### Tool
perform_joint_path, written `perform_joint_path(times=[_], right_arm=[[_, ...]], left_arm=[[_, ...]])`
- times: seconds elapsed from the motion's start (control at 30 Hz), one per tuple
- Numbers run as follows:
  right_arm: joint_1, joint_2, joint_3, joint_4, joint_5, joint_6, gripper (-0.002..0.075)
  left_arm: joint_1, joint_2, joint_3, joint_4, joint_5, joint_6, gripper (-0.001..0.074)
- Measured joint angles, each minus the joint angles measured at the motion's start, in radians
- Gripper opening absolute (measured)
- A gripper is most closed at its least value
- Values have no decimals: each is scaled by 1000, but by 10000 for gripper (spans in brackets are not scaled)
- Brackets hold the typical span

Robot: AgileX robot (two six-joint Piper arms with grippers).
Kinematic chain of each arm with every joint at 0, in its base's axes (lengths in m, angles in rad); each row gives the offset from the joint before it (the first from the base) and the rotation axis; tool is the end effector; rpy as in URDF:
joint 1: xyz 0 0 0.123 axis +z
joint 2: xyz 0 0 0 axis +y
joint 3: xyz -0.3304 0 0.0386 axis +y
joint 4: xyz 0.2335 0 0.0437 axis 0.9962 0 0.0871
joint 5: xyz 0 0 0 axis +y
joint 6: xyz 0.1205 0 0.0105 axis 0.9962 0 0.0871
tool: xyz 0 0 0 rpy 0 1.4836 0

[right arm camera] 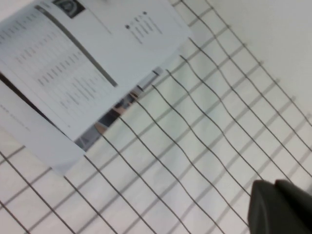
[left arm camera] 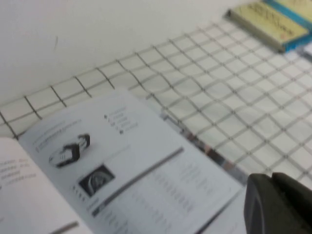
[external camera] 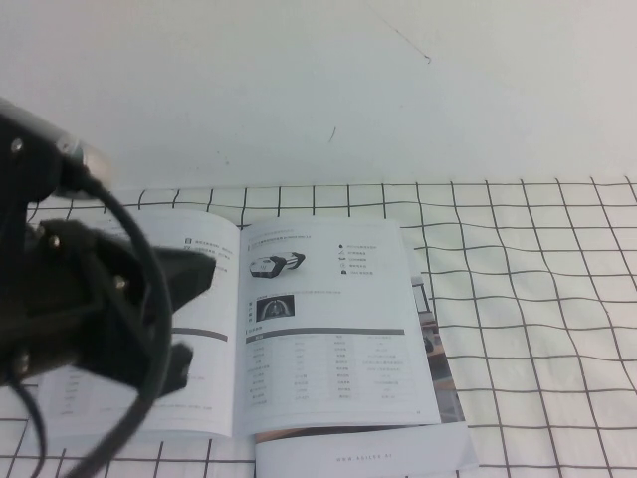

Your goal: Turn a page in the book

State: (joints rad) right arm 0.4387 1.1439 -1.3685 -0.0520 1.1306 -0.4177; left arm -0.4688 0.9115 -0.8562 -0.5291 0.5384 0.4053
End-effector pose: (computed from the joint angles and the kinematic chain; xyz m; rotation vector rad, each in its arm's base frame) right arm 0.1824 0.0793 0.4461 -0.9957 2.1712 -0.0567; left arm 0.1368 -0.1044 0.3883 0.5811 1.9661 -0.5968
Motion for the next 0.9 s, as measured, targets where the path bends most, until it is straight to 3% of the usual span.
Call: perform_joint_path(times=[0.2,0.37,0.53,0.9], right_arm=[[0,-236,0,-210,122,136,1],[0,-447,39,-268,129,214,1],[-2,-637,213,-275,108,254,1],[-2,-953,832,-68,-381,264,1]], left_arm=[[0,-119,-20,344,255,-238,-3],[0,-307,51,629,240,-470,-3],[0,-495,159,795,145,-635,-3],[0,-720,455,823,-132,-662,-3]])
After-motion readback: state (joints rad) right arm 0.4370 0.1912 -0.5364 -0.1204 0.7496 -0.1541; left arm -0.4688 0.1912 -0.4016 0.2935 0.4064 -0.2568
